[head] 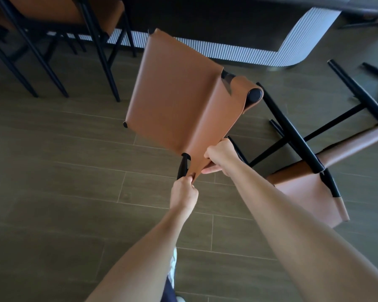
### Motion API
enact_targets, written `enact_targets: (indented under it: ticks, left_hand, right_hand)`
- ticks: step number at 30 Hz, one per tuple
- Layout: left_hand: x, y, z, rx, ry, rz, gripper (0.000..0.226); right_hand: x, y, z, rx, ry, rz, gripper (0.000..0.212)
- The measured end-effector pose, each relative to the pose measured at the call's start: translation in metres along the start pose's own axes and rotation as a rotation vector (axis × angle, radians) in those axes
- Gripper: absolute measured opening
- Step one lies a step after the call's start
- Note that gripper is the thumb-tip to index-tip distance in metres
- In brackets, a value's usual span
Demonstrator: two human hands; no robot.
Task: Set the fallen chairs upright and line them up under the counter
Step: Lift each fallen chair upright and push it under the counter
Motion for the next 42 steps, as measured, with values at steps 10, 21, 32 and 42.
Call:
enact_targets:
  ticks: [10,21,32,42]
  left_hand:
    - [0.088,-0.028,0.051,-0.124,0.038,0.094,0.033]
    - [0.172,-0.035,0.118,-0.175,0.106,0.242,0.015]
    - [0.21,-0.026,0.146,-0.061,0.077,0.374,0.066]
    - [0.241,-0.044,0.183,0.053,0.073,0.424,0.048]
  right_hand:
    - [-0.076,-0.061,0.015,-0.034,0.026,-0.015,0.036]
    - [-0.148,-0.138,0.046,-0.036,0.109,0.008,0.01]
    - [-0.196,-0.176,0.086,-0.071,0.039,-0.012,0.008]
    - [-0.248,-0.192,0.116,-0.136,-0.076,0.041,0.028]
Point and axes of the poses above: each hand's wrist, its own z-axis towards the middle knuckle, its own y-axis out of the palm, x = y × z, the point moved 7 cm from there along z, towards the middle knuckle, and after that the axes turned 10 degrees about y, right-handed, at the moved point
